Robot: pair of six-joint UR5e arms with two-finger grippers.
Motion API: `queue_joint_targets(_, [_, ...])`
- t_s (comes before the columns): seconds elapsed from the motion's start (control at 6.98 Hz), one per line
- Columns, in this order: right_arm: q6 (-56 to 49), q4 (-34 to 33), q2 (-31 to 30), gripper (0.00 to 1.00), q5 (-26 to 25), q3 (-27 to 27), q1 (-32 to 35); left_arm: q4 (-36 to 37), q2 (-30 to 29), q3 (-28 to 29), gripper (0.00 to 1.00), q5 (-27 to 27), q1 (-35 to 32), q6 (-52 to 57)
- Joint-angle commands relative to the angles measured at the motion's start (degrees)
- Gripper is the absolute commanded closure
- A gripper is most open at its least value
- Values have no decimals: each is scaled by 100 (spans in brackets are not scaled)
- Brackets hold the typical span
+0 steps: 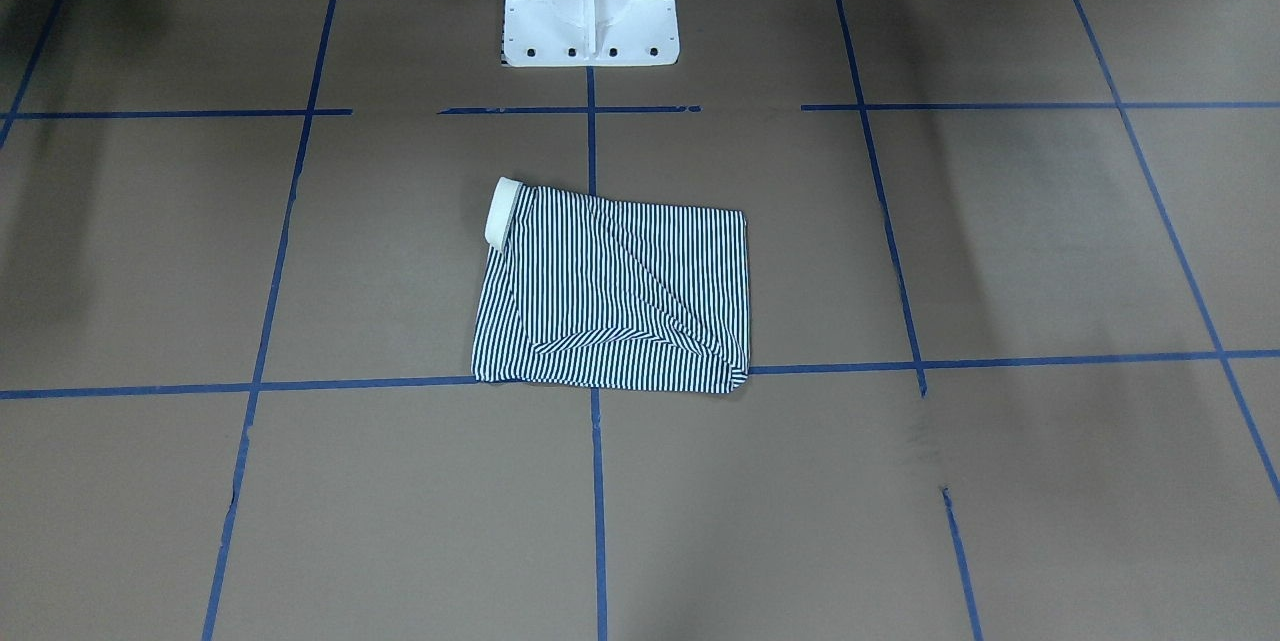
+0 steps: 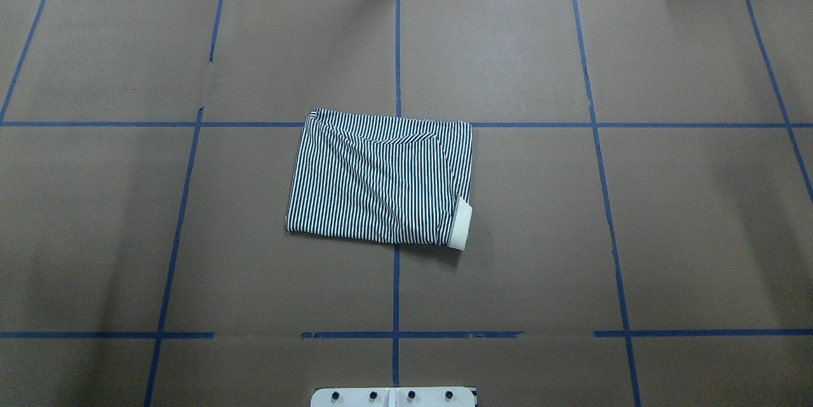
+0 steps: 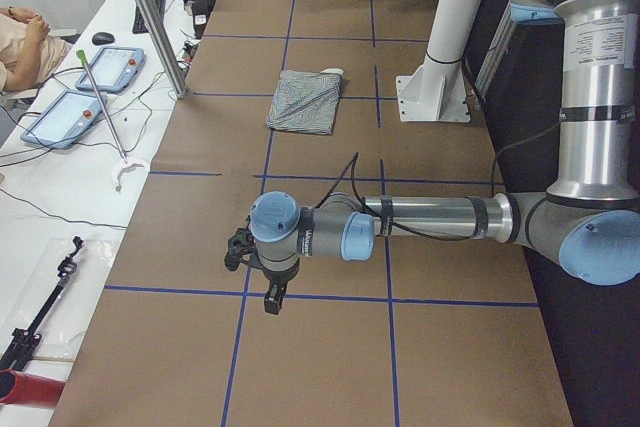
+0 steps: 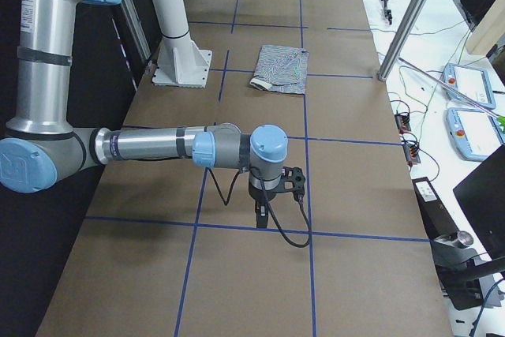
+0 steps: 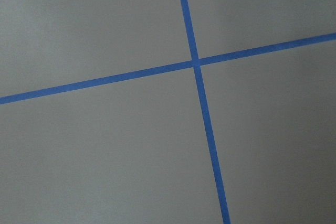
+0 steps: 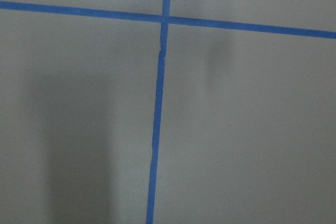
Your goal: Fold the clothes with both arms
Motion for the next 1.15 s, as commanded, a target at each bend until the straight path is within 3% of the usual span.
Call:
queue_joint_targets(0.0, [22,94,-36,0,-47,-1,-4,-4,21,-3,0,19,-2,3])
queue_joint_targets(1.0, [-4,94,-63,0,-20,-45,-4,22,108,14,0,11,-2,3])
